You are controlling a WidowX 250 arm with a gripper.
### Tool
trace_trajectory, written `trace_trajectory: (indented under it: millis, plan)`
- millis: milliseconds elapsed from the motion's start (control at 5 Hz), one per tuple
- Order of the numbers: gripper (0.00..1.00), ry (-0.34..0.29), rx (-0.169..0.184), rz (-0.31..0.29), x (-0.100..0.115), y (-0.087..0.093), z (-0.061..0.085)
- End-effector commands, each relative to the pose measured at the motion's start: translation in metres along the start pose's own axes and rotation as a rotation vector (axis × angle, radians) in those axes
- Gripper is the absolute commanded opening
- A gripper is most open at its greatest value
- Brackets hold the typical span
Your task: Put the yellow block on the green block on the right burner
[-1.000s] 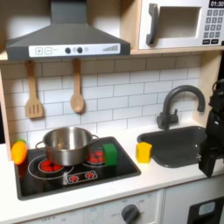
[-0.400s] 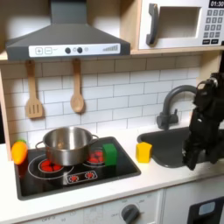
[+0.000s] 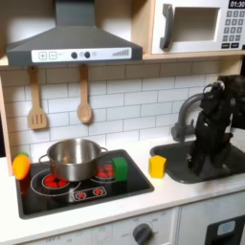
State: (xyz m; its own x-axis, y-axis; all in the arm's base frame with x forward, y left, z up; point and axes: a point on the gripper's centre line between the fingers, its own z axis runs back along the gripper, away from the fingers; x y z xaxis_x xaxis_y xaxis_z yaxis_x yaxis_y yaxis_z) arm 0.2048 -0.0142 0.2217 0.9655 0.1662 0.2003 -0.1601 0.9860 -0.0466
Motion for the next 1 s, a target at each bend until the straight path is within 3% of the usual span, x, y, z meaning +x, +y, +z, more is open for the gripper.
trace_trajectory:
  millis: [0, 400, 800]
  plan:
    - [1.00, -0.022, -0.005, 0.036, 0.027, 0.000, -0.011]
    - [1.00, -0.006, -0.006, 0.056, 0.049, 0.007, -0.017]
    - [1.00, 0.019, -0.024, 0.019, 0.073, 0.004, -0.025]
